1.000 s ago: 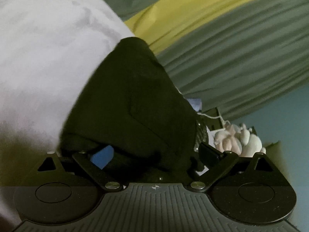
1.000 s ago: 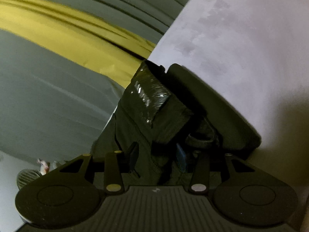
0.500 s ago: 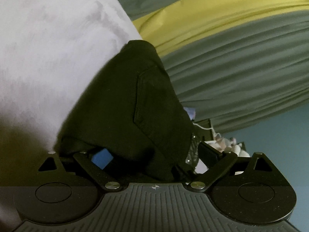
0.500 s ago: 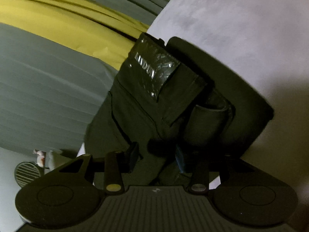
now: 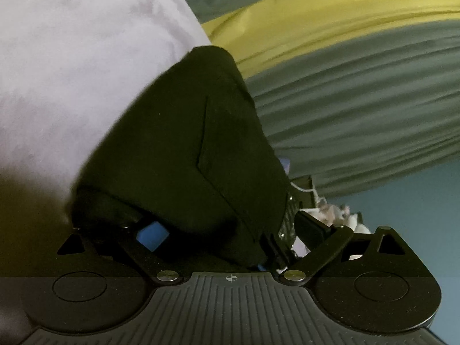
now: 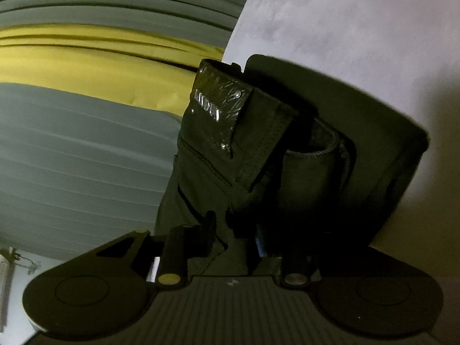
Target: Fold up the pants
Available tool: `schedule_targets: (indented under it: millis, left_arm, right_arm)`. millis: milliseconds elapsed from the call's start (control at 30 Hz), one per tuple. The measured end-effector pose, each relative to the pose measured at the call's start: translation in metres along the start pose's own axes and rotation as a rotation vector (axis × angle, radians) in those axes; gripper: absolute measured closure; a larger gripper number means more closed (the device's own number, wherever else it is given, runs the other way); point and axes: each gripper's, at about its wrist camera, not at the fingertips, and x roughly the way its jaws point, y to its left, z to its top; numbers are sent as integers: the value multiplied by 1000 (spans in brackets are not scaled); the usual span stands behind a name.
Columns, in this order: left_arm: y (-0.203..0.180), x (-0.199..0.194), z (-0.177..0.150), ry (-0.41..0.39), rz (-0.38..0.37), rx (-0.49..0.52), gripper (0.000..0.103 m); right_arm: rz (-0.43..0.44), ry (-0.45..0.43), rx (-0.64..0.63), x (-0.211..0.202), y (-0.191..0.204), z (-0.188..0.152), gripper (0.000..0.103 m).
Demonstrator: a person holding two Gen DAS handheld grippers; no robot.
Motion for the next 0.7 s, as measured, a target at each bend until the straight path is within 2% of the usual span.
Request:
schedule_targets:
  millis: [67, 100, 167, 267, 367, 400, 433, 533, 567, 633, 700]
  left_arm:
    - [0, -1, 1, -9, 12, 11, 13]
    - [0, -2, 2, -11, 15, 10, 16]
    - [-1, -3, 2, -14, 30, 10, 23]
    - [-4, -2, 1, -11, 74, 54, 34]
    - [-5, 1, 0, 0, 116, 90, 40]
    - [-5, 2, 0, 2, 125, 94, 46]
    - [-4, 2, 0, 1, 137, 97, 56]
    - [-2, 2, 1, 9, 148, 117, 72]
    - [-3, 0, 1, 4, 142, 128, 73]
    - [-7, -3, -2, -10, 149, 169, 83]
    - [-13, -7, -6, -26, 161, 222, 86]
  right_arm:
    - [2, 6, -7, 0, 2, 2, 71]
    - [-19, 4, -38, -1, 6, 1, 75]
    - [-109, -1, -179, -2, 23, -3, 85]
    - [-160, -38, -340, -5, 44, -15, 88]
    - [-160, -53, -377, -8, 53, -17, 89]
    - [-158, -56, -384, -9, 54, -17, 89]
    - [-160, -55, -388, -10, 55, -17, 89]
    - [-166, -58, -423, -16, 60, -20, 90]
    - [-173, -58, -442, -17, 63, -22, 90]
    - [-192, -64, -474, -17, 69, -25, 90]
    - [-210, -65, -521, -21, 72, -29, 90]
